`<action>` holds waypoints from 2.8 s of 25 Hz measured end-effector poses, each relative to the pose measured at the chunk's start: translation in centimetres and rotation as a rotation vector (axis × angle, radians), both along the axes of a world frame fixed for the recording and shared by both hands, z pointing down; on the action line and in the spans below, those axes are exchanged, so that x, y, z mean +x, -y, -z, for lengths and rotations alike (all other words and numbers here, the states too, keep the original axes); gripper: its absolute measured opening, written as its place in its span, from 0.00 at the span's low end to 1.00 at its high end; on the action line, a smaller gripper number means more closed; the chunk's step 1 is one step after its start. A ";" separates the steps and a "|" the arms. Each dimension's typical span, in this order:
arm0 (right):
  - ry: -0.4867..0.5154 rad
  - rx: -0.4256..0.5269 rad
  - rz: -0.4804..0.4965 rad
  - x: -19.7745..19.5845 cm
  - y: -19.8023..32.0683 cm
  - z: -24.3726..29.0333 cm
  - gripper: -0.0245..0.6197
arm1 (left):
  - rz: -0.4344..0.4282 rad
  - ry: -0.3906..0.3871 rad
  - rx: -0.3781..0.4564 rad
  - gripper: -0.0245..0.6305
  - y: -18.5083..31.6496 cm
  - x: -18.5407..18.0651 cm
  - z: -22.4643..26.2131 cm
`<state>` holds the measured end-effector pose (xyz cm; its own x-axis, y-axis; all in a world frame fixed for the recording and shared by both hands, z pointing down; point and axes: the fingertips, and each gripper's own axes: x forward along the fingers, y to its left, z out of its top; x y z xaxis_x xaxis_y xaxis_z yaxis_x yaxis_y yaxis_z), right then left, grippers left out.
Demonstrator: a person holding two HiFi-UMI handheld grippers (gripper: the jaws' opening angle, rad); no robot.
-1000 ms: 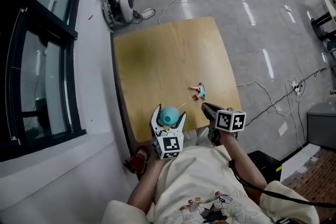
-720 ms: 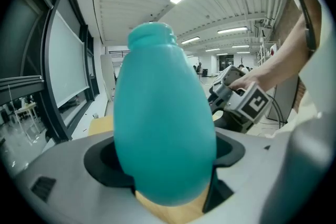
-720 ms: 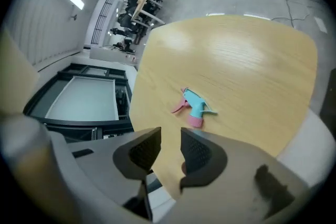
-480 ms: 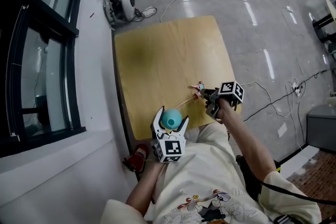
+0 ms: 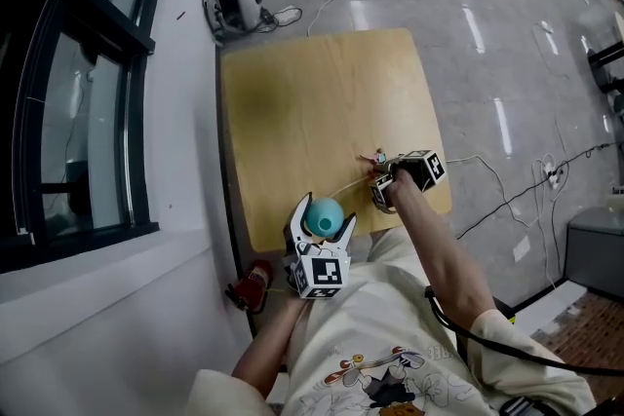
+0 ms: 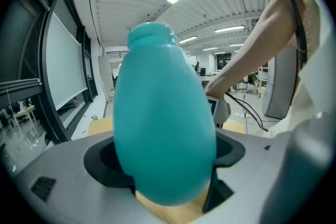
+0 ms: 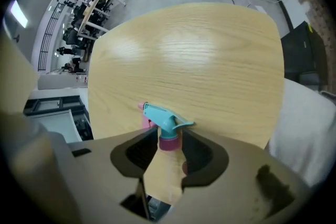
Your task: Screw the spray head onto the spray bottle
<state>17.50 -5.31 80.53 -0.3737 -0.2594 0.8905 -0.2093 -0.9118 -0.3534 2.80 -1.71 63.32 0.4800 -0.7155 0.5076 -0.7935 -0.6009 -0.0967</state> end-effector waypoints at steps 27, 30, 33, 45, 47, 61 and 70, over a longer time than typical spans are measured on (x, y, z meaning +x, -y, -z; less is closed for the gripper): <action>-0.162 1.429 0.413 -5.1 11.3 44.6 0.21 | -0.023 0.098 -0.134 0.69 7.1 0.4 5.9; -0.165 1.512 0.446 -6.6 10.8 47.3 0.21 | -0.036 0.099 -0.116 0.69 7.4 0.2 7.7; -0.175 1.545 0.496 -8.1 9.5 48.4 0.21 | -0.067 0.087 -0.094 0.69 7.1 0.5 10.6; -0.053 1.854 0.991 -14.0 4.2 52.0 0.21 | -0.397 0.091 -0.202 0.69 5.7 1.7 21.0; -0.041 1.879 1.023 -14.1 4.0 52.6 0.21 | -0.423 0.083 -0.206 0.69 5.7 1.8 22.1; -0.083 1.961 1.216 -15.3 2.7 53.5 0.21 | -0.471 0.045 -0.226 0.69 5.0 1.9 23.3; -0.112 1.962 1.349 -14.3 1.5 54.3 0.35 | -0.472 0.017 -0.159 0.69 5.2 2.6 24.6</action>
